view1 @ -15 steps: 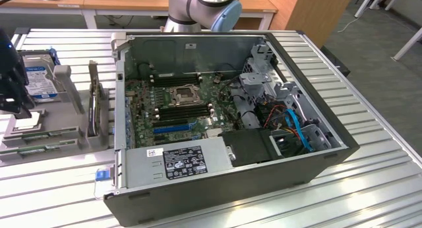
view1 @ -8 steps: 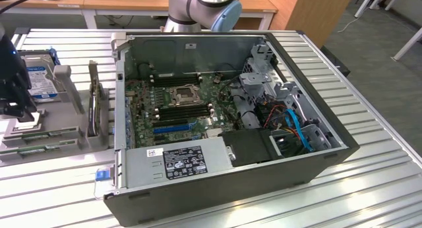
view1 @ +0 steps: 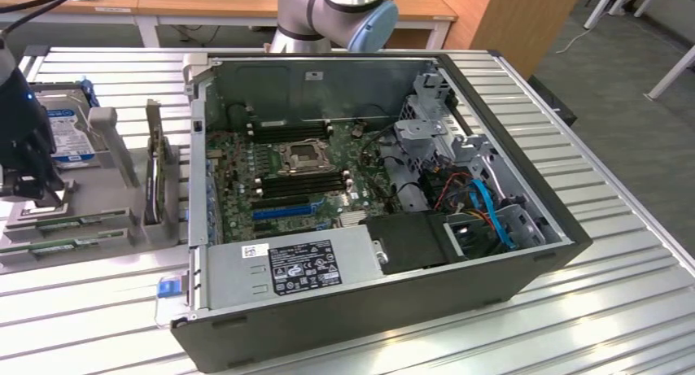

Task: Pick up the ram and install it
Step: 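Pick up the ram and move it above insertion slot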

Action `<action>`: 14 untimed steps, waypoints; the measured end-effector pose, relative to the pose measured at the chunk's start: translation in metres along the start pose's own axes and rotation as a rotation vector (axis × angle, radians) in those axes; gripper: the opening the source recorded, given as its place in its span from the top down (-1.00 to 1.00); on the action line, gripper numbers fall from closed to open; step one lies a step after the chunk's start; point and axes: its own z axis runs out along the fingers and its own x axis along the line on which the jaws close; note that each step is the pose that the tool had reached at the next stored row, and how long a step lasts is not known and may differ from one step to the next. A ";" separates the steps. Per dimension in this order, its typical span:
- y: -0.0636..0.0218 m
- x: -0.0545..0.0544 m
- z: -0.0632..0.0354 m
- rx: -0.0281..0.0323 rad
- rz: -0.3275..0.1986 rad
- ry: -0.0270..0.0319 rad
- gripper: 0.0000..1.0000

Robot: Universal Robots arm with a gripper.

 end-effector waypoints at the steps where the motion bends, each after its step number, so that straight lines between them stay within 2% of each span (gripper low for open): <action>1: 0.0000 0.000 0.0011 0.0000 0.000 -0.0001 0.41; 14: -0.0006 0.001 0.0158 -0.0001 0.000 -0.0003 0.41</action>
